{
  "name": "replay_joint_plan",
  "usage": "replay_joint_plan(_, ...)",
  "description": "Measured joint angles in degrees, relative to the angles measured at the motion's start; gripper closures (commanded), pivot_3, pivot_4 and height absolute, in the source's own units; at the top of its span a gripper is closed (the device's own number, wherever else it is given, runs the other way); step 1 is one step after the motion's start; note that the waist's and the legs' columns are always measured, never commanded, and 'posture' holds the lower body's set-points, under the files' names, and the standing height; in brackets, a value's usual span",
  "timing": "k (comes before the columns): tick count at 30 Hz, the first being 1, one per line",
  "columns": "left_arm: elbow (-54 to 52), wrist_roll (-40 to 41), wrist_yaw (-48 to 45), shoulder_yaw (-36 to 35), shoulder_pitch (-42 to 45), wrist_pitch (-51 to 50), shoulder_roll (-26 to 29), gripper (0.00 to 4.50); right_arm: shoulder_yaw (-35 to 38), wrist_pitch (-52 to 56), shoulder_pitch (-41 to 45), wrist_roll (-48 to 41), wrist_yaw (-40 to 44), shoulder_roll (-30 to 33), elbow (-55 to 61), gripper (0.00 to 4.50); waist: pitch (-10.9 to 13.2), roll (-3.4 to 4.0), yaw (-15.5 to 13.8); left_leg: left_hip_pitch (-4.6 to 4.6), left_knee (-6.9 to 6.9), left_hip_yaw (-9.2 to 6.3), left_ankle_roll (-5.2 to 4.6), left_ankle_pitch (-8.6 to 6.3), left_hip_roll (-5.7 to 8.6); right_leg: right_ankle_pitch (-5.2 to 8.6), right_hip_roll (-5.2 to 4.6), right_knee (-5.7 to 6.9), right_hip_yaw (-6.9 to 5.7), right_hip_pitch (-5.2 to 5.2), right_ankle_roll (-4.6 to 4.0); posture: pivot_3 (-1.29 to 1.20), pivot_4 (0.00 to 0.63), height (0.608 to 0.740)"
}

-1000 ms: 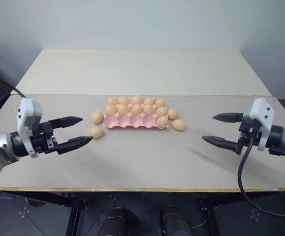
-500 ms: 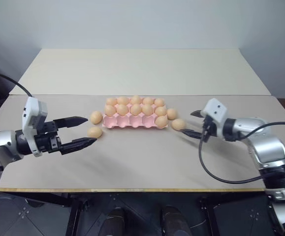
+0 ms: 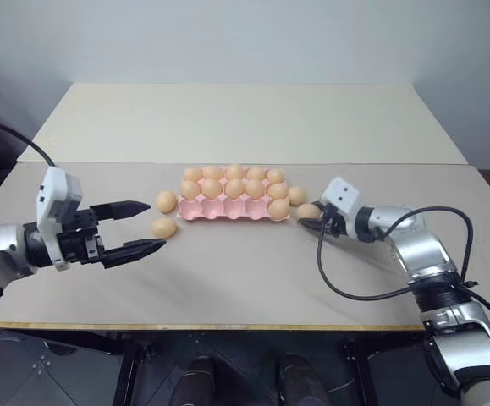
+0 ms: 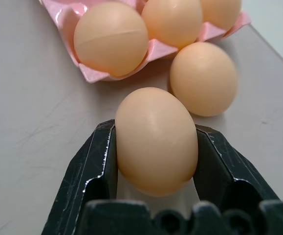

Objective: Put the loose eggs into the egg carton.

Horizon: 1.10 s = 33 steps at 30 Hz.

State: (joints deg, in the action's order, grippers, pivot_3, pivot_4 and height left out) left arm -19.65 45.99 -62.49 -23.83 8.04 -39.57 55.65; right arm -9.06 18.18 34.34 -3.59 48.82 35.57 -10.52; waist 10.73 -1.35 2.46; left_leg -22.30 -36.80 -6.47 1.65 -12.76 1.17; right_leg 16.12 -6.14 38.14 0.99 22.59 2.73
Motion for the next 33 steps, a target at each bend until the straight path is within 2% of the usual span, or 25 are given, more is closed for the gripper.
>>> replay_joint_plan(3, 0.1, 0.0, 0.0, -0.2, -0.1, 0.0, 0.0, 0.0, 1.3, 3.8, -0.5, -0.4, -0.2, 0.8, 6.3, 2.53, 0.0, 0.01, 0.2, 0.01, 0.0, 0.0, 0.0, 0.0, 0.0, 0.0, 0.0, 0.02, 0.01, 0.01, 0.0, 0.0, 0.15, 0.74)
replay_joint_plan(7, 0.2, -0.2, 0.9, -0.4, -0.5, 0.0, 0.0, 0.0, 0.6, 7.8, 5.4, -1.7, -0.5, -2.6, 10.1, 2.53, 0.0, 0.01, 0.9, 0.09, 0.02, 0.0, 0.0, 0.0, -0.13, -0.03, 0.16, 0.06, 0.05, 0.01, -0.04, 0.0, 0.15, 0.74)
replay_joint_plan(11, -0.3, -0.5, 2.2, -0.4, -1.3, 0.0, -1.1, 0.0, -3.4, 8.1, 11.1, 0.4, -2.8, -9.6, 5.9, 2.53, 0.0, 0.01, 1.0, 0.05, 0.03, 0.0, 0.0, 0.0, -0.13, -0.04, 0.16, 0.02, 0.06, 0.03, -0.06, 0.0, 0.15, 0.74)
replay_joint_plan(15, -0.8, -0.5, 2.4, -1.0, -2.0, 0.0, -1.2, 0.0, -7.2, 8.2, 12.5, 2.5, -4.5, -15.0, -0.6, 2.53, 0.0, 0.01, 0.8, -0.14, 0.03, 0.0, 0.04, 0.02, -0.11, -0.05, 0.13, 0.08, 0.08, 0.29, -0.08, 0.0, 0.15, 0.74)
replay_joint_plan(19, -0.9, -0.5, 2.4, -2.3, -3.1, 0.0, -1.2, 0.0, -8.5, 8.3, 12.6, 4.4, -6.9, -17.2, -4.4, 1.25, 0.0, 0.01, 0.7, -0.37, 0.02, 0.01, 0.2, 0.12, -0.08, -0.06, 0.11, 0.28, 0.16, 0.63, -0.09, 0.0, 0.15, 0.74)
replay_joint_plan(23, -1.3, -0.5, 2.3, -2.5, -3.5, -0.1, -1.1, 0.0, -7.8, 10.0, 12.7, 4.4, -7.9, -17.7, -3.3, 0.03, 0.0, 0.01, 0.8, -0.37, 0.02, 0.01, 0.2, 0.12, -0.08, -0.06, 0.13, 0.34, 0.17, 0.66, -0.09, 0.0, 0.15, 0.74)
replay_joint_plan(28, -1.9, -0.6, 2.2, -2.8, -3.5, -0.2, -0.8, 0.0, -4.4, 15.3, 11.9, 1.9, -7.0, -15.1, 8.0, 0.03, 0.0, 0.01, 0.8, -0.43, 0.03, 0.01, 0.19, 0.11, -0.08, -0.06, 0.13, 0.31, 0.16, 0.69, -0.09, 0.0, 0.15, 0.74)
replay_joint_plan(33, 0.2, -1.2, 1.5, -3.0, -3.1, 0.5, 0.3, 0.0, 2.9, 23.0, 6.4, -4.2, -4.6, -7.6, 23.2, 0.03, 0.0, 0.01, 0.0, -0.42, 0.02, 0.01, 0.19, 0.11, -0.08, -0.06, 0.12, 0.3, 0.14, 0.66, -0.08, 0.0, 0.15, 0.74)
